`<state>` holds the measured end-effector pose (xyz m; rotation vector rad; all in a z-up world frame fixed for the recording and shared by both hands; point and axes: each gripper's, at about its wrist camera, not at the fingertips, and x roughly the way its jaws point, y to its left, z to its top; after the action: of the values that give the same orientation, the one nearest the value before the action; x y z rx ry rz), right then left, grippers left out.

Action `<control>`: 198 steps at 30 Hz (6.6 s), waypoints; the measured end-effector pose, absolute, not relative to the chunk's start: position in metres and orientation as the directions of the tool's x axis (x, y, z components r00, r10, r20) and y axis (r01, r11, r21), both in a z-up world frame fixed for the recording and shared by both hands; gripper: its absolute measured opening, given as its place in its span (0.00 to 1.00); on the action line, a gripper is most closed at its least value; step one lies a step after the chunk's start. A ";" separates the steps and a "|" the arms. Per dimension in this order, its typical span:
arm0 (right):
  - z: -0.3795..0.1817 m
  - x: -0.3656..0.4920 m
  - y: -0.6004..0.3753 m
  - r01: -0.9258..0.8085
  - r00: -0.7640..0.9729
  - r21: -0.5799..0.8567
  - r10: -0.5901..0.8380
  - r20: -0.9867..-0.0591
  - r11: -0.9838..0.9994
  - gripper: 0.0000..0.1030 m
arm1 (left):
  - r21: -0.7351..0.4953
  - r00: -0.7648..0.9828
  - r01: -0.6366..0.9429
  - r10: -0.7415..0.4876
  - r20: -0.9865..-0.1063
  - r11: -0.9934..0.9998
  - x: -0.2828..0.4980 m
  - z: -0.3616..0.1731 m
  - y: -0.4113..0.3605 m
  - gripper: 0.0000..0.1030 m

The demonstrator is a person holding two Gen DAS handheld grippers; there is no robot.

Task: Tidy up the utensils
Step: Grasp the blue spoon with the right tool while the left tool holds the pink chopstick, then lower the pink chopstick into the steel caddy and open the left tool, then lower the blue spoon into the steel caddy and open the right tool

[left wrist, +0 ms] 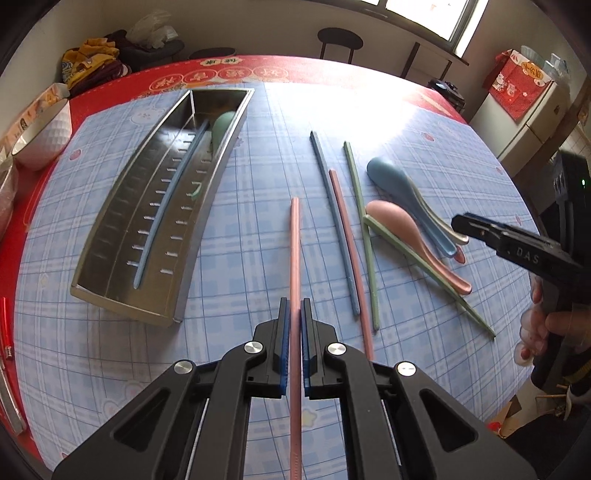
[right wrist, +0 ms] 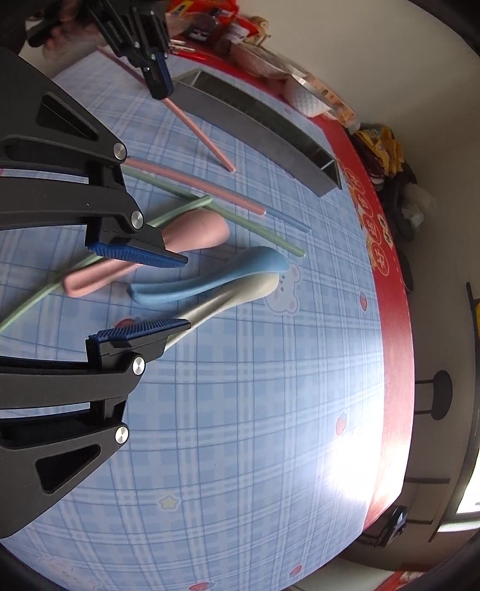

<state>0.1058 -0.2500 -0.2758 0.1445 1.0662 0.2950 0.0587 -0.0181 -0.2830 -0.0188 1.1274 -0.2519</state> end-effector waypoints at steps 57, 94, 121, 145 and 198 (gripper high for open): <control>-0.303 0.157 -0.194 -0.259 0.360 0.185 0.272 -0.892 0.948 0.12 | -0.196 0.353 0.240 -0.274 -0.895 0.951 0.085 -0.322 -0.030 0.09; -0.268 0.089 -0.260 0.000 0.504 0.433 0.374 -0.779 0.902 0.06 | -0.123 0.491 0.226 -0.222 -0.843 0.966 0.123 -0.238 0.038 0.05; -0.263 0.058 -0.229 0.201 0.559 0.413 0.242 -0.793 0.888 0.06 | -0.070 0.363 0.364 -0.211 -0.908 0.929 0.218 -0.284 0.064 0.07; -0.237 0.182 -0.071 -0.055 0.466 0.437 0.410 -0.784 0.898 0.06 | -0.058 0.559 0.266 -0.203 -0.804 0.962 0.158 -0.229 0.126 0.94; -0.216 0.133 -0.120 -0.145 0.571 0.333 0.354 -0.741 0.932 0.08 | -0.147 0.653 0.067 -0.155 -0.741 0.987 0.097 -0.195 0.102 0.94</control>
<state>0.1329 -0.1200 -0.2163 0.2473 0.9198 0.2959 0.0968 0.1023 -0.1948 -0.1104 0.8507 -0.1260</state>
